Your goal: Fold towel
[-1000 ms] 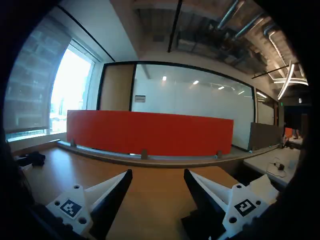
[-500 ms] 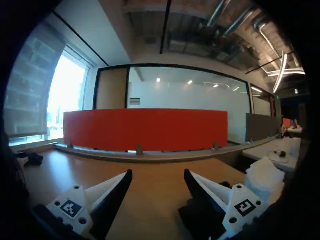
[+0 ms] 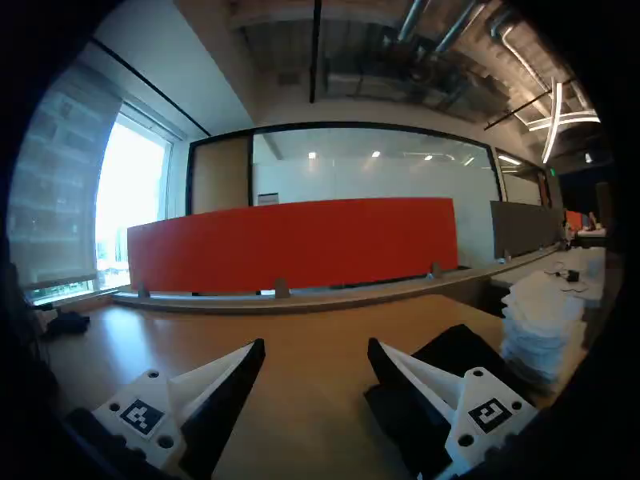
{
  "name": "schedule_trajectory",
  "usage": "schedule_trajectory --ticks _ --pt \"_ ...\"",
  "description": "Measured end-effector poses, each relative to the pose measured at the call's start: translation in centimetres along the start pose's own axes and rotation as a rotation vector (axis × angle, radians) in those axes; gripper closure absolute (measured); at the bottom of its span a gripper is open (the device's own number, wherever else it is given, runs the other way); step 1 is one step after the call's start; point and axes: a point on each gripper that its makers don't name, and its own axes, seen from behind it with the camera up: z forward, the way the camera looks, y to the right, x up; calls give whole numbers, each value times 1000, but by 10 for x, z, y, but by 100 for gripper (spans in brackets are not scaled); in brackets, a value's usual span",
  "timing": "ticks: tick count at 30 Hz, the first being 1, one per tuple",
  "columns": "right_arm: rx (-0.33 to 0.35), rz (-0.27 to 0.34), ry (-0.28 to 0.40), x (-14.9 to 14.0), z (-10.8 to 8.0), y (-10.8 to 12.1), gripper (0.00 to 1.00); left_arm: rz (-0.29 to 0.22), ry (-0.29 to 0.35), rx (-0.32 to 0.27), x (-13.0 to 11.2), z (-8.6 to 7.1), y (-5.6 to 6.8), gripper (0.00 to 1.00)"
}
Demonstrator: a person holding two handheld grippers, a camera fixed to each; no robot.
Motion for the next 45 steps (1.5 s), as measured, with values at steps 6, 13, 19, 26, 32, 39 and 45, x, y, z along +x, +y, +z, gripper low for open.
schedule_trajectory --ticks 6,13,19,26,32,39,45 --pt "-4 10 9 -3 0 1 0 0 0 0 0 0 0 10" --pt "13 5 2 -9 0 -3 0 0 0 0 0 0 0 10" --pt "13 0 -6 -13 0 -5 0 0 0 0 0 0 0 10" --pt "22 -16 -6 -13 0 -8 0 0 0 0 0 0 0 10" --pt "32 -27 -3 -14 0 -14 0 0 0 0 0 0 0 10" --pt "46 -56 -4 -15 -2 -22 0 0 0 0 0 0 0 10" --pt "50 -80 -3 -16 -3 -27 0 0 0 0 0 0 0 10"
